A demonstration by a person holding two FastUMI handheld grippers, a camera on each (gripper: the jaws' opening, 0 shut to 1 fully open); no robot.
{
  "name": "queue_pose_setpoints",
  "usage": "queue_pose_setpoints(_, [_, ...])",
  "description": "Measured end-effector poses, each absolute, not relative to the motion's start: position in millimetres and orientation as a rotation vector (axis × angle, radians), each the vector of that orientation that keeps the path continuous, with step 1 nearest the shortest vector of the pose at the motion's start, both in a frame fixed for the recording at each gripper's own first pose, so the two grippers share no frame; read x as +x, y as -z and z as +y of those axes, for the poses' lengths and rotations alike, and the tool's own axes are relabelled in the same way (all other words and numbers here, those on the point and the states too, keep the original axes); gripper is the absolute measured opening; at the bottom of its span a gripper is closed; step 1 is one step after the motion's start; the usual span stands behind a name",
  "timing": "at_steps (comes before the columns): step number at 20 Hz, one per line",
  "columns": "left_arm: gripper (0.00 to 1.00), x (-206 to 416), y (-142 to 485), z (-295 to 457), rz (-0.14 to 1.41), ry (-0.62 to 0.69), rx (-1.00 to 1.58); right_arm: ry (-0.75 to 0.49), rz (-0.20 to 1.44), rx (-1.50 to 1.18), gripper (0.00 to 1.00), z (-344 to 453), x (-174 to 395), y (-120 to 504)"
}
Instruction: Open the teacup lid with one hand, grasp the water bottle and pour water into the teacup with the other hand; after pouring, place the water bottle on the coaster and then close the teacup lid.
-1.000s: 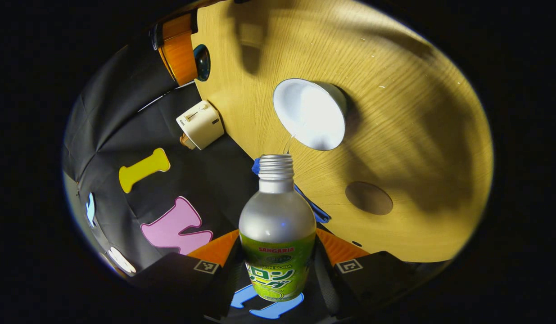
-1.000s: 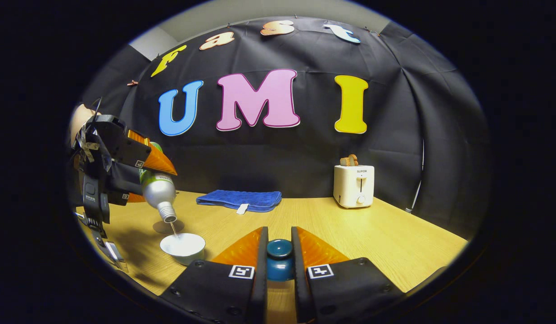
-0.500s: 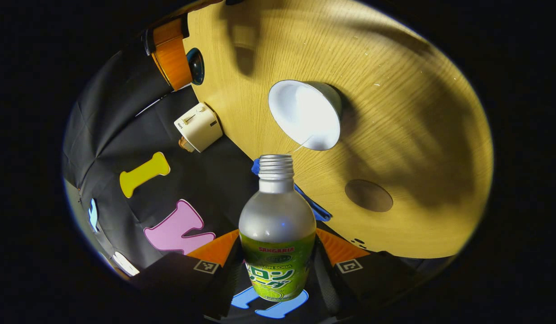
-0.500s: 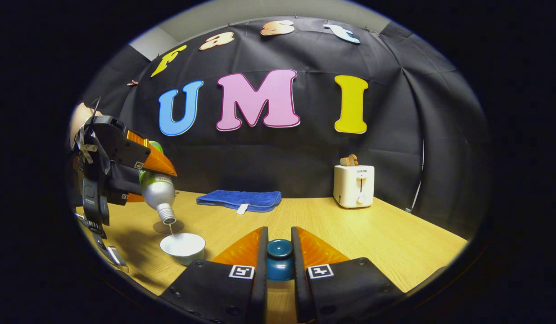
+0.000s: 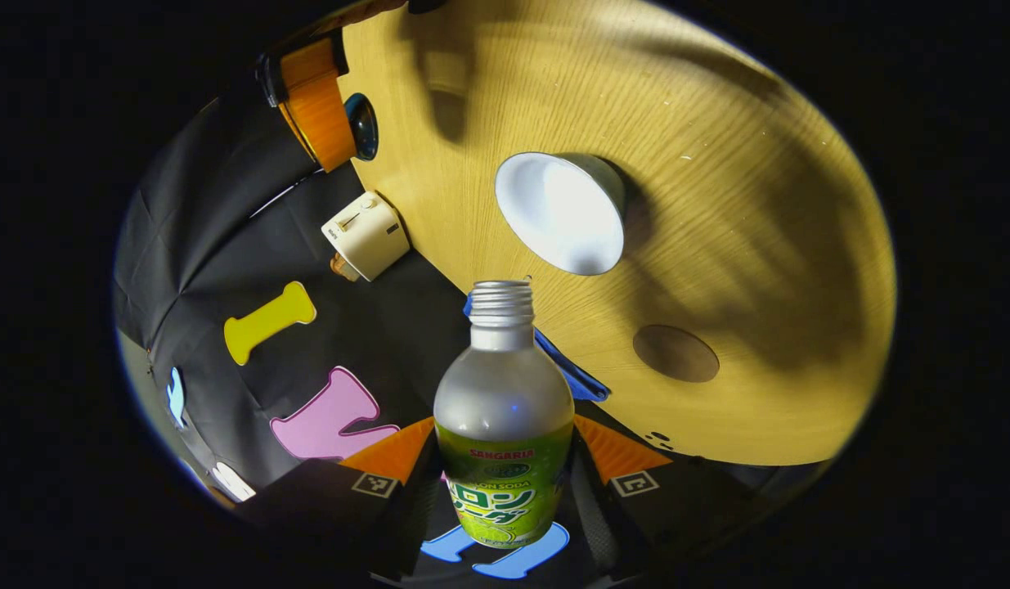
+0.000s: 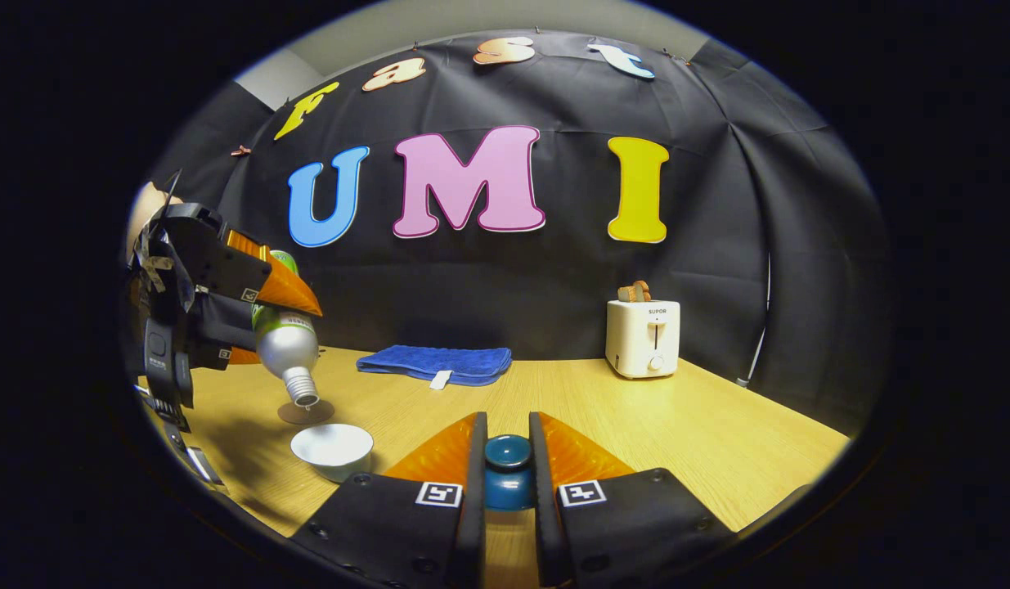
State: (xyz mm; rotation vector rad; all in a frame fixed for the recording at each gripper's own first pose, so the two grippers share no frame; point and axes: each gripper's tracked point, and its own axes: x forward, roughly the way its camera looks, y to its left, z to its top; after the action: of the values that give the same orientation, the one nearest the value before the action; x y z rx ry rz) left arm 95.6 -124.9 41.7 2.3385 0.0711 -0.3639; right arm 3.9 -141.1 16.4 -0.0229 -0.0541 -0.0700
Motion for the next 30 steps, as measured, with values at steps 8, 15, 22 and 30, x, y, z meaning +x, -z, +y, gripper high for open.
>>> queue_pose_setpoints(8, [0.79,94,-42,-123,0.056,0.353,2.323,0.07,-0.055,-0.023,0.28,-141,4,-17])
queue_pose_setpoints(15, [0.79,94,-40,-122,0.022,0.346,2.297,0.071,-0.054,-0.023,0.28,-141,4,-17])
queue_pose_setpoints(22, [0.79,76,-73,-112,-0.058,0.182,1.739,0.092,-0.055,-0.023,0.28,-143,3,-17])
queue_pose_setpoints(30, [0.78,85,-97,-109,-0.09,0.075,0.638,0.109,-0.055,-0.022,0.28,-145,3,-17])
